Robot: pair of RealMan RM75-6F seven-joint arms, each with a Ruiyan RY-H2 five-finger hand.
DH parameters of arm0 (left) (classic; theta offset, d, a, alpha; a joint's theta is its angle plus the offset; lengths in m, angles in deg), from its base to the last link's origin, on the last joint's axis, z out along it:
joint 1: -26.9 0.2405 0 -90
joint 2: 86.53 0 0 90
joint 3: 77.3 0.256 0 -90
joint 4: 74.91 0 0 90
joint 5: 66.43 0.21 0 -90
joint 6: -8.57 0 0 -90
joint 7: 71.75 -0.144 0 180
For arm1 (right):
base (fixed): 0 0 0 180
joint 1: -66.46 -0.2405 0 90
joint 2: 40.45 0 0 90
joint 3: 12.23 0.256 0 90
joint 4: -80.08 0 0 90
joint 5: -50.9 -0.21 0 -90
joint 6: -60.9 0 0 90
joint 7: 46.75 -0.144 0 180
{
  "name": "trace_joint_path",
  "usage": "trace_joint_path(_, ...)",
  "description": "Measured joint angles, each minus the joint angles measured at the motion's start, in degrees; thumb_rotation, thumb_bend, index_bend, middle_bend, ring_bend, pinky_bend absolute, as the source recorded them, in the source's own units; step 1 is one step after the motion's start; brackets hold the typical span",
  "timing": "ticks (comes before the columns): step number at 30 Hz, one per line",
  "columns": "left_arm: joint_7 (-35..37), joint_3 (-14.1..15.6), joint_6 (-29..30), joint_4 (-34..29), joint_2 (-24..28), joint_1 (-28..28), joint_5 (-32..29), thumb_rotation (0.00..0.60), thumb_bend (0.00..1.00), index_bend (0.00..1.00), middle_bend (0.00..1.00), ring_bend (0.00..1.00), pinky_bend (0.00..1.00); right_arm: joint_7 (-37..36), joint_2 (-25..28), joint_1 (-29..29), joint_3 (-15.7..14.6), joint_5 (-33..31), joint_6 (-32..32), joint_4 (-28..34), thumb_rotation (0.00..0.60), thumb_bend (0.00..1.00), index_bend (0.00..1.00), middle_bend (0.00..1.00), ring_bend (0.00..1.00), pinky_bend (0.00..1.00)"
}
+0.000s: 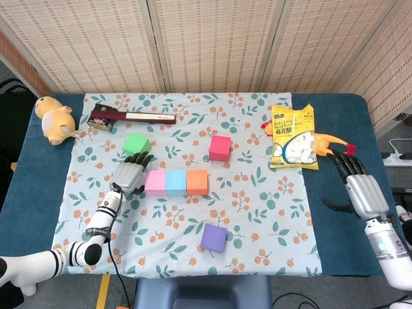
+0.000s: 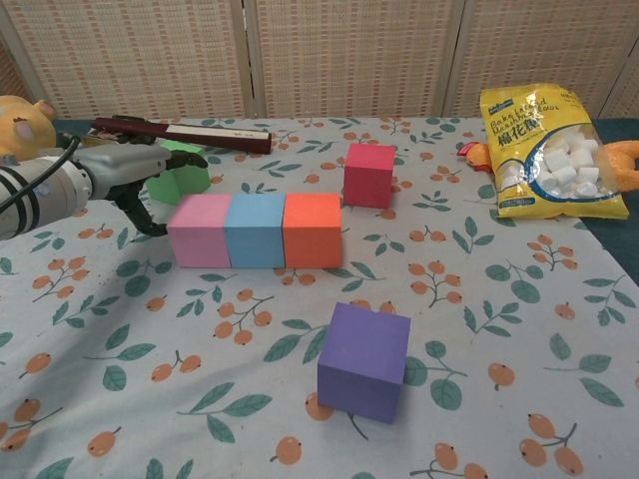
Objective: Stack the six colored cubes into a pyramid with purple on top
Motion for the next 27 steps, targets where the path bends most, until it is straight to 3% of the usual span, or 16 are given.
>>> trace_joint_path(14, 0.2, 0.3, 1.3, -3.2, 1.7, 1.2, 0.5, 0.600, 0.33, 0.00, 0.00, 0.00, 0.15, -0.2, 0.3, 0.4, -0.1, 0.3, -0.7, 0.3, 0.600, 0.00, 0.00, 0.00, 0.00, 0.00)
trace_joint_path(22, 2.5, -1.0, 2.8, -7.9, 8.6, 2.6, 2.4, 0.600, 0.32, 0.06, 0.00, 0.00, 0.15, -0.6, 0.7, 0.8, -0.2, 1.2, -1.4, 0.6, 0.600, 0.00, 0.00, 0.00, 0.00, 0.00)
trace_joint_path(27, 3.3, -1.9, 0.0, -5.3, 10.8, 1.1, 3.9, 0.600, 0.32, 0.10, 0.01, 0.00, 0.16, -0.4, 0.9, 0.9, -0.4, 2.0, -1.9, 1.1, 0.600, 0.00, 0.00, 0.00, 0.00, 0.00)
